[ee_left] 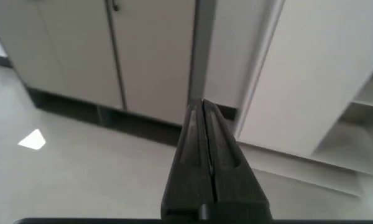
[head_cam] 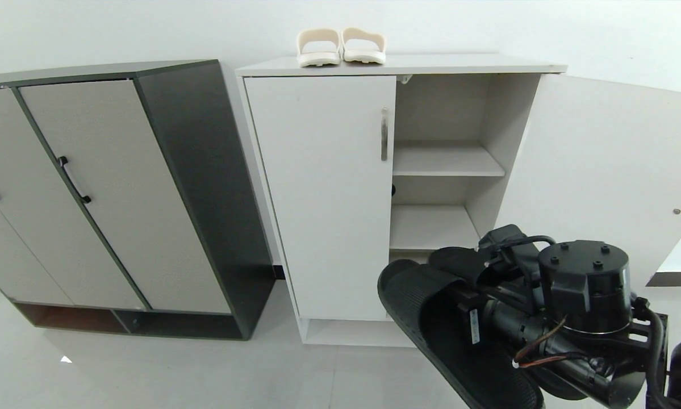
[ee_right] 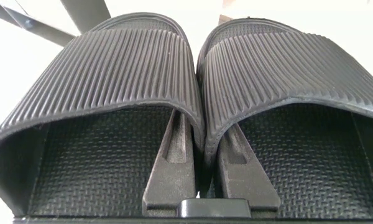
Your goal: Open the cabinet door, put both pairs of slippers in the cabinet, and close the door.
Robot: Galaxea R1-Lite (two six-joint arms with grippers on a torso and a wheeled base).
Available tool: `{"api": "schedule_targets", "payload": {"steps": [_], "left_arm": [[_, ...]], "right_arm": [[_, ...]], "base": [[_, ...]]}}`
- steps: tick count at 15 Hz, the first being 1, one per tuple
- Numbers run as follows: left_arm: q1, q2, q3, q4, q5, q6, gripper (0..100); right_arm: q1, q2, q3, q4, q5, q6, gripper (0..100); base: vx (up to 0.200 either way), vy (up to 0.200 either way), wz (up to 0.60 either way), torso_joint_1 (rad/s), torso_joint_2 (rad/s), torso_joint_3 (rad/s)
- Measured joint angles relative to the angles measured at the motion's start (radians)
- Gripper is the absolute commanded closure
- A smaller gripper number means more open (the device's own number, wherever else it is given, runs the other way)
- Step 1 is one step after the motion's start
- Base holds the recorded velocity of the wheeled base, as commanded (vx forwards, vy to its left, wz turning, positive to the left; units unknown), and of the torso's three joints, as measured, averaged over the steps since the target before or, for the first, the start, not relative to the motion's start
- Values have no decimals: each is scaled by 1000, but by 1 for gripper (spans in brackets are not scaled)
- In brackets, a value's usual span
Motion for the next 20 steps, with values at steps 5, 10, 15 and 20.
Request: {"api": "schedule_targets", "payload": {"steps": [5,10,15,20], "left_arm": [[3,-133,167,-91,-294,117,100],[2,-151,178,-76,-328,104,100],[2,-153,178,-76,-322,101,100],[2,-153,178,-74,-321,99,100]], "right_arm": [[0,6,3,-1,1,0,100],[1,8,-2,-3,1,0,100],[1,19,-7,-4,0,1,100],[3,23,-14,-4,-2,1,100]], "base": [[0,0,0,0,0,0],[0,0,0,0,0,0],[120,0,0,0,-2,1],[160,0,0,5,4,2]]}}
